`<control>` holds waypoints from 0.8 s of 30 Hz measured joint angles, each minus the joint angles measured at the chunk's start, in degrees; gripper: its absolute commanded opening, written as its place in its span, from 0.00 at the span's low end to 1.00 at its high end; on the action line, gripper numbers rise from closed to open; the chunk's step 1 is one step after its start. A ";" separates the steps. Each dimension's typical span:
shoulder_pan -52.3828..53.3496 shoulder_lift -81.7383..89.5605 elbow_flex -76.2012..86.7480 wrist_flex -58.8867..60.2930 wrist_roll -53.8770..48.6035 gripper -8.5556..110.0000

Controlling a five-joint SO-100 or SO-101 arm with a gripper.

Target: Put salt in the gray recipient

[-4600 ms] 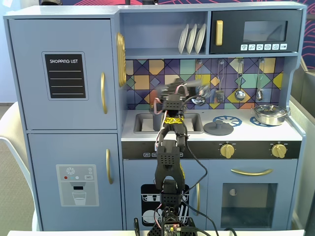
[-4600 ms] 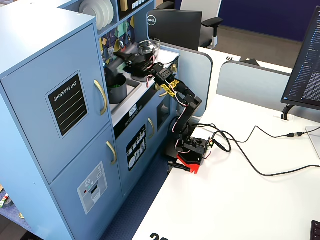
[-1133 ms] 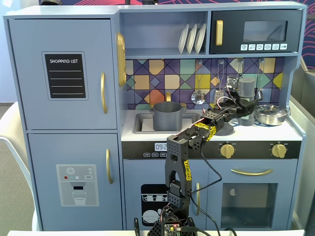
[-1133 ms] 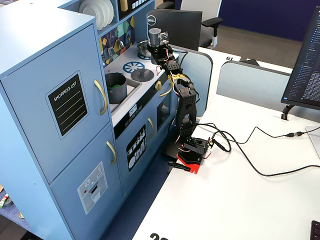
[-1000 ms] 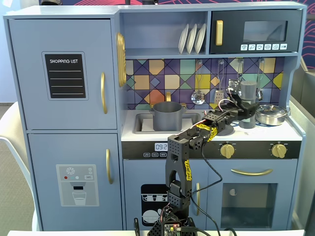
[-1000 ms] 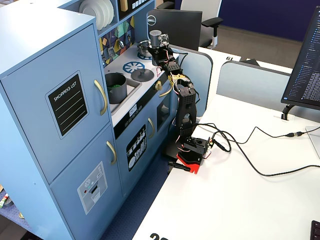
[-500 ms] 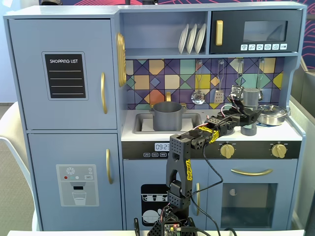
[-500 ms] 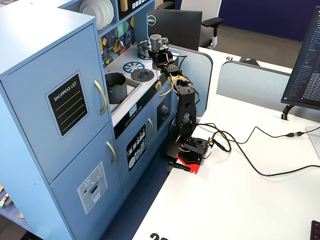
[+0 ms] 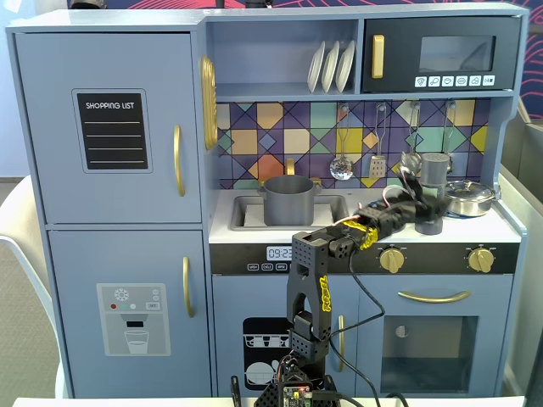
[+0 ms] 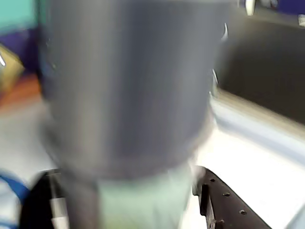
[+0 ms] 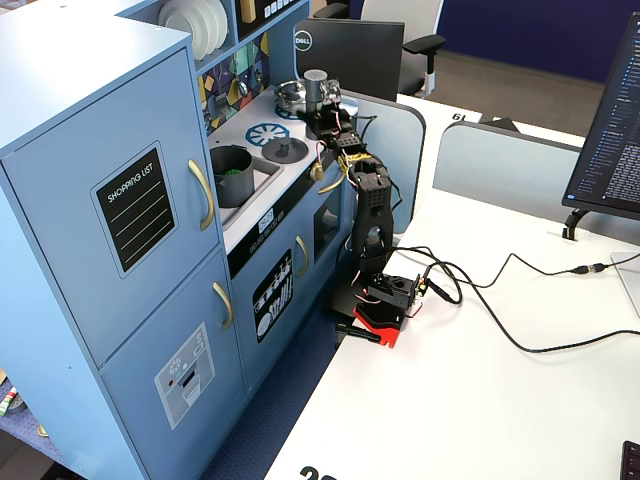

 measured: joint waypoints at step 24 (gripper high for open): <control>-41.04 75.06 53.17 61.61 1.58 0.07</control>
